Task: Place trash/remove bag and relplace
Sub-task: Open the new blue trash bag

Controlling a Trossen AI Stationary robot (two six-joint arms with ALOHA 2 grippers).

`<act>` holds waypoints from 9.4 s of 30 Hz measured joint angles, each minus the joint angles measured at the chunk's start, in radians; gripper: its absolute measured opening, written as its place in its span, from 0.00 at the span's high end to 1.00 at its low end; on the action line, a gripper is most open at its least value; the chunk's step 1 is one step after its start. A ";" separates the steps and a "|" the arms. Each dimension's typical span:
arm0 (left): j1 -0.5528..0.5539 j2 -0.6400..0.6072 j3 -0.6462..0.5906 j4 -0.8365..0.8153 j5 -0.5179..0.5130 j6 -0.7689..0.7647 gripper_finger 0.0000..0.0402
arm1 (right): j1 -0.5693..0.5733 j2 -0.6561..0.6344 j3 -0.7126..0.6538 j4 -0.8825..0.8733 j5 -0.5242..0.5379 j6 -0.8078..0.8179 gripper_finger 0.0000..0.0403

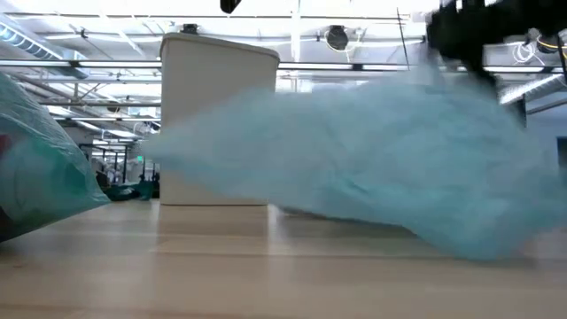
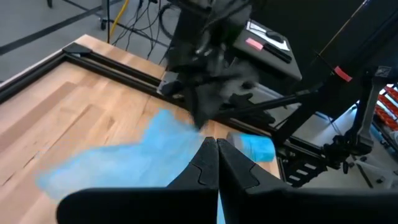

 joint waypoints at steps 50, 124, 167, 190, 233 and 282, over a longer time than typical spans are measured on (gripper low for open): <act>-0.009 0.035 0.000 -0.090 0.018 -0.001 1.00 | 0.058 0.202 0.041 0.177 0.114 -0.135 0.93; -0.308 0.232 -0.589 0.680 -0.056 -0.865 0.68 | 0.047 0.197 0.041 0.297 -0.067 -0.070 0.36; -0.240 0.224 0.821 -0.664 0.148 -0.188 1.00 | 0.035 -0.051 0.043 0.253 -0.071 -0.035 0.36; -0.098 0.994 0.818 0.193 0.661 -0.274 0.99 | 0.035 -0.292 0.042 0.492 -0.067 -0.001 0.36; -0.161 1.034 0.927 0.598 0.841 -0.646 0.55 | 0.040 -0.290 0.043 0.280 -0.068 -0.002 0.36; -0.142 0.506 0.791 -1.056 0.018 0.338 0.76 | 0.152 0.360 0.392 -0.918 0.416 0.153 0.56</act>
